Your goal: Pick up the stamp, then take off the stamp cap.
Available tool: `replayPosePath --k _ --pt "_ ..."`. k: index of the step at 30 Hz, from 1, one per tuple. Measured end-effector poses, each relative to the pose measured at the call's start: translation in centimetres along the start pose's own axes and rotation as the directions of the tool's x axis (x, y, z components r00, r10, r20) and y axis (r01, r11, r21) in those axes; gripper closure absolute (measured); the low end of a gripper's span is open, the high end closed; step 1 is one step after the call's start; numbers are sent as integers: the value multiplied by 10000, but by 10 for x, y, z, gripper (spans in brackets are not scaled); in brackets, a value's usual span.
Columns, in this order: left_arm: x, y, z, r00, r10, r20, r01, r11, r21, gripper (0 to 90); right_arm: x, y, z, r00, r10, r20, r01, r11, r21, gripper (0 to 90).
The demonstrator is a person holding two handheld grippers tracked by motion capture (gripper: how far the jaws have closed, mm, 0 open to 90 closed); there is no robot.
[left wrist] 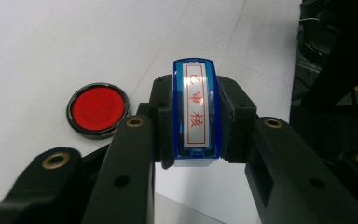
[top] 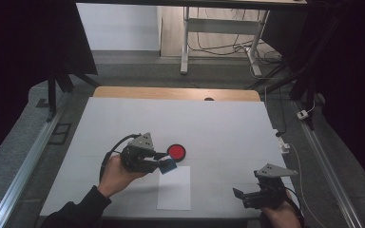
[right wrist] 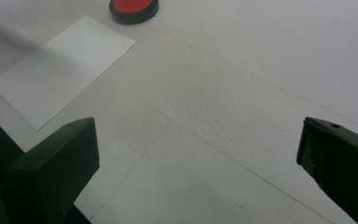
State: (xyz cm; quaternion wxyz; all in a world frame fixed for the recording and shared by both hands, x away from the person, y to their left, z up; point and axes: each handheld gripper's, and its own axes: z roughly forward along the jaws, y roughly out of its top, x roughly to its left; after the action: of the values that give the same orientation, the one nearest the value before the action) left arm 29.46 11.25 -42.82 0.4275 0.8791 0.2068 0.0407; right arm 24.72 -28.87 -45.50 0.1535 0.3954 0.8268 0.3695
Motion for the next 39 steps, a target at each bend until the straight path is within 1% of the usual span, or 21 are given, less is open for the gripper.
replayPosePath --k 3,5,7,9,10,12,16,18,19,23,26,28,30,36,39 --pt "-3 1 1 9999 100 106 -100 10000 -5 702 0 0 0 10000 -31 2 31 10000 15 0" --pt "-5 2 1 9998 97 169 -97 10000 6 702 0 0 0 10000 -21 0 21 10000 32 0" --pt "-5 2 1 9998 20 179 -21 10000 21 702 1 0 1 10000 -28 6 28 10000 59 0" --pt "-4 2 1 9995 -154 292 153 9999 33 703 1 0 1 10000 -58 36 58 9999 96 0" --pt "-3 2 2 9992 -174 370 174 9998 3 703 1 0 1 10000 -69 37 69 9999 95 0" --pt "-3 2 2 9991 -232 363 232 9997 11 702 1 0 0 10000 -67 33 67 9999 75 0" --pt "-3 1 2 9993 -105 371 105 9999 5 702 1 0 0 9999 -95 63 95 10000 -3 0" --pt "-4 1 3 9994 93 333 -92 10000 -14 702 1 1 0 9999 -91 47 91 9999 50 0" --pt "-4 1 3 9994 125 336 -124 9999 -11 703 1 1 0 10000 -75 63 75 10000 26 0" --pt "-4 1 3 9990 198 408 -196 9998 -44 703 0 0 -1 10000 40 73 -39 9999 -116 0" --pt "-5 1 4 9990 218 397 -217 9998 -25 702 -1 0 -2 9999 53 103 -51 9998 -192 0" --pt "-5 1 4 9989 235 413 -234 9997 -16 702 -1 0 -3 10000 56 44 -55 9997 -253 0" --pt "-4 1 5 9985 282 466 -282 9996 -4 702 0 0 -3 9999 -53 98 56 9995 -308 0" --pt "-4 1 5 9982 327 496 -328 9995 3 702 2 2 -3 9995 -317 36 318 9990 -314 0" --pt "-4 0 5 9982 363 470 -364 9993 13 702 4 4 -3 9989 -461 -66 459 9982 -380 0"
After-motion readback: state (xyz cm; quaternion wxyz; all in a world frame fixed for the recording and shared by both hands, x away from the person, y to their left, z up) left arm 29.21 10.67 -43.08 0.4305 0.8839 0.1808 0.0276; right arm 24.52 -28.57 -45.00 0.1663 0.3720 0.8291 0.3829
